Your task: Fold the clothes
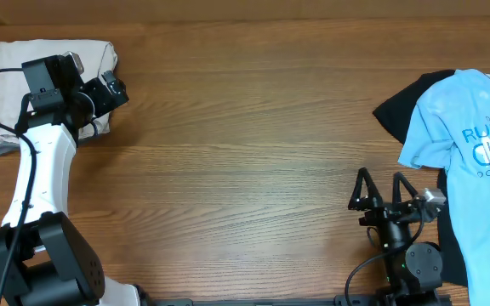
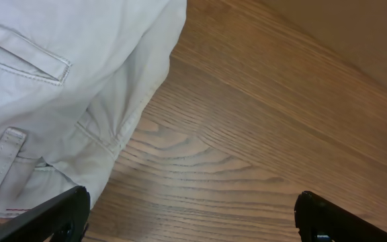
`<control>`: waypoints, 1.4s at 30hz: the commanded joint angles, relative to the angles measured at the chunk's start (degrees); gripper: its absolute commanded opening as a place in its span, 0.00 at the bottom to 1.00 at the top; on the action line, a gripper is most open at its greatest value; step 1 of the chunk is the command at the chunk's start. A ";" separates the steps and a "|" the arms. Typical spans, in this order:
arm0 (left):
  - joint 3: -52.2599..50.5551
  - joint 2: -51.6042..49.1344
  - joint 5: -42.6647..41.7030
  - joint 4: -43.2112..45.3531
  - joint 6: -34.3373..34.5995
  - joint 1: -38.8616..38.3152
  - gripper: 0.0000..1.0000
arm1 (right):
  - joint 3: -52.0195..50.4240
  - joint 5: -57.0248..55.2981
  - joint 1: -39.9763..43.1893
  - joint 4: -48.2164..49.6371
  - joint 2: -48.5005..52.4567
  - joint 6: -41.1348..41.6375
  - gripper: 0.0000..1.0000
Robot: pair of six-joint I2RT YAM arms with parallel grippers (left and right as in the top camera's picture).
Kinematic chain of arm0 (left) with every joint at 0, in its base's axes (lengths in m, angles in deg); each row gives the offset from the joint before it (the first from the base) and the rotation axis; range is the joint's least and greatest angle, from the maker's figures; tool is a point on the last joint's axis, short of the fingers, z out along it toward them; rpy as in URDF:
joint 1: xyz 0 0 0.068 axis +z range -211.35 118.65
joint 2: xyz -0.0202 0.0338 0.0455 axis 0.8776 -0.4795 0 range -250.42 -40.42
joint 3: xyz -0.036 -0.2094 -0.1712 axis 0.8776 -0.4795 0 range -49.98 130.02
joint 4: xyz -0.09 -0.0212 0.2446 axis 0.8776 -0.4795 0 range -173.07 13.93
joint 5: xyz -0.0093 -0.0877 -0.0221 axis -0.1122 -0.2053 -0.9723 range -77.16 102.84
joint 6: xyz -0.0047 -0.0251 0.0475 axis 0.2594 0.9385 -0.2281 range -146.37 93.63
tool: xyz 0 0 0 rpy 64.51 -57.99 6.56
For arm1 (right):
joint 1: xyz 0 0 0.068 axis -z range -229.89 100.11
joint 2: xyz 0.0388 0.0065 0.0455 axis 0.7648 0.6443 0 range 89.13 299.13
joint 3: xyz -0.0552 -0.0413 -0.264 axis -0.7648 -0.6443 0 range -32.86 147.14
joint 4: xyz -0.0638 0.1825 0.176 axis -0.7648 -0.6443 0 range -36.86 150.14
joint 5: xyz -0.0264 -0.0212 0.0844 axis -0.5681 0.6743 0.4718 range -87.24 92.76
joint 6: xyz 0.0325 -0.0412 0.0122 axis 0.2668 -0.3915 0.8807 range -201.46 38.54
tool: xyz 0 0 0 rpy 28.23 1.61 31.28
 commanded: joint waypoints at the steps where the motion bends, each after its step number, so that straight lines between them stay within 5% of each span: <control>1: 0.09 -0.09 0.11 0.02 -1.29 -0.11 1.00 | -0.61 1.55 0.37 0.20 -0.68 -8.13 1.00; 42: 0.09 -0.09 0.11 0.02 -1.29 -0.11 1.00 | -0.59 1.57 0.37 0.31 -0.68 -10.12 1.00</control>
